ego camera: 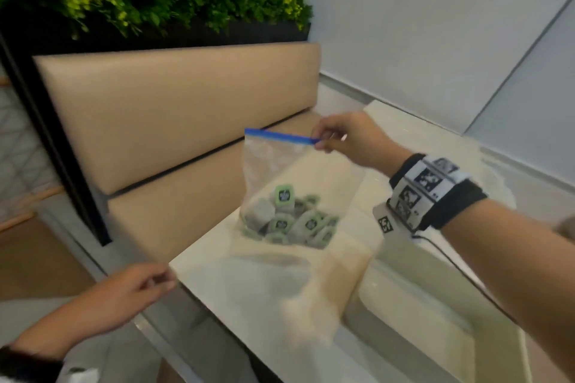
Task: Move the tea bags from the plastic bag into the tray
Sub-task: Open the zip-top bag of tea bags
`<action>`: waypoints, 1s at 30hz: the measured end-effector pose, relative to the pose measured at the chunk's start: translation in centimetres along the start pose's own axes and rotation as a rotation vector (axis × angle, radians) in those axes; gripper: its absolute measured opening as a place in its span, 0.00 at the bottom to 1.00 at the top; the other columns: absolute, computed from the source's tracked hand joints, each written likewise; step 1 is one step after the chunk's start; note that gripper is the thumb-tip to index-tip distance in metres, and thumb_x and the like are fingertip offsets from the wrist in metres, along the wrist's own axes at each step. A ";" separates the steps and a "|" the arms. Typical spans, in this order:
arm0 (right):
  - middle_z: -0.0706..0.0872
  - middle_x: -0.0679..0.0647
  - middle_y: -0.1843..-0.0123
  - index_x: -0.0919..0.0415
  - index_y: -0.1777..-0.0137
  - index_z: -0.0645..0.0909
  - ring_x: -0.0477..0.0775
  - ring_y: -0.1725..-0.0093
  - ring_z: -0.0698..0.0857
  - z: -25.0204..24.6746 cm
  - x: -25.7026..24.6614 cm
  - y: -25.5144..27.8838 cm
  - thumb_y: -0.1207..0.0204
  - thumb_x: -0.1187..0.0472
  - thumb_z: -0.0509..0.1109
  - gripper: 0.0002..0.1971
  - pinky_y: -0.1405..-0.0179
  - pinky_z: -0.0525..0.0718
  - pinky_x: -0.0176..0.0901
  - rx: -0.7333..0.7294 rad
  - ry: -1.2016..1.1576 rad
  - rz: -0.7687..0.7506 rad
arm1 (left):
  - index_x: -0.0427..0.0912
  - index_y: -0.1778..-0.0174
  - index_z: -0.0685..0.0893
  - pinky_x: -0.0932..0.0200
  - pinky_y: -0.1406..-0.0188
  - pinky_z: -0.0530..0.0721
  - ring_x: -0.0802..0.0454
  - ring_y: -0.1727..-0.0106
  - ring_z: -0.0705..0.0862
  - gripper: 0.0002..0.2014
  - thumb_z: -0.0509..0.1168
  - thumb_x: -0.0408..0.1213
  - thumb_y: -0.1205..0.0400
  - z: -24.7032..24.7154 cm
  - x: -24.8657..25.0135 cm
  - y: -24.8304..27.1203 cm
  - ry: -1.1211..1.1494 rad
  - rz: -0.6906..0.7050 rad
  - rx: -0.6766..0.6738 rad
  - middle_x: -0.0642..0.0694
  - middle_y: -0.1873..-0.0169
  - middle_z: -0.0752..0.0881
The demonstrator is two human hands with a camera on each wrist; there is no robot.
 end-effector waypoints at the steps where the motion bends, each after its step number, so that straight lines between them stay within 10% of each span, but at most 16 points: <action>1: 0.85 0.48 0.65 0.63 0.53 0.86 0.48 0.65 0.86 2.1 -0.4 0.2 0.30 0.66 0.76 0.06 0.53 0.84 0.43 -0.040 0.023 -0.019 | 0.59 0.57 0.86 0.61 0.65 0.77 0.62 0.71 0.78 0.03 0.67 0.49 0.20 -0.4 2.3 -0.1 0.008 0.064 0.015 0.57 0.70 0.85; 5: 0.89 0.56 0.58 0.61 0.53 0.85 0.56 0.58 0.85 7.3 -0.8 1.0 0.29 0.65 0.74 0.05 0.52 0.81 0.47 -0.095 0.040 -0.009 | 0.53 0.57 0.86 0.71 0.69 0.72 0.64 0.69 0.78 0.04 0.67 0.38 0.19 -1.6 11.6 -1.3 0.053 0.288 0.086 0.70 0.67 0.84; 10: 0.85 0.54 0.47 0.55 0.42 0.80 0.55 0.49 0.81 7.7 3.9 2.7 0.29 0.58 0.76 0.16 0.44 0.79 0.47 -0.241 0.173 0.168 | 0.52 0.59 0.85 0.72 0.67 0.73 0.62 0.66 0.79 0.07 0.67 0.33 0.21 -2.7 18.1 -3.3 0.116 0.420 0.144 0.59 0.64 0.86; 16: 0.86 0.51 0.59 0.60 0.54 0.84 0.50 0.63 0.81 3.7 7.7 4.9 0.31 0.69 0.76 0.08 0.66 0.74 0.20 -0.008 -0.026 0.323 | 0.49 0.45 0.82 0.66 0.49 0.73 0.60 0.51 0.77 0.12 0.69 0.35 0.24 -2.9 25.4 -6.8 -0.006 0.540 0.305 0.56 0.51 0.80; 20: 0.88 0.58 0.60 0.61 0.56 0.79 0.38 0.71 0.84 3.3 7.8 5.8 0.34 0.75 0.76 0.13 0.69 0.76 0.20 0.105 -0.263 0.345 | 0.48 0.32 0.76 0.52 0.37 0.71 0.48 0.36 0.76 0.19 0.64 0.42 0.19 -0.5 28.3 -11.3 -0.228 0.462 0.310 0.49 0.36 0.79; 26: 0.87 0.55 0.63 0.56 0.58 0.73 0.62 0.64 0.89 3.3 8.6 6.5 0.33 0.76 0.73 0.16 0.56 0.86 0.66 0.164 -0.412 0.392 | 0.43 0.42 0.82 0.56 0.56 0.71 0.42 0.47 0.83 0.11 0.61 0.42 0.16 2.0 28.5 -15.6 -0.370 0.360 0.311 0.45 0.49 0.87; 30: 0.86 0.55 0.65 0.56 0.59 0.72 0.54 0.69 0.87 3.1 8.4 6.6 0.33 0.71 0.78 0.17 0.60 0.86 0.56 0.154 -0.369 0.362 | 0.43 0.46 0.86 0.57 0.59 0.73 0.41 0.50 0.84 0.10 0.62 0.41 0.16 2.2 28.5 -16.2 -0.416 0.386 0.330 0.42 0.52 0.88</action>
Point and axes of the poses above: each hand's wrist, its own y-axis away from the middle knuckle, its own z-axis out of the palm, x = y × z, the point moved 10 cm from there along -y, towards the middle knuckle
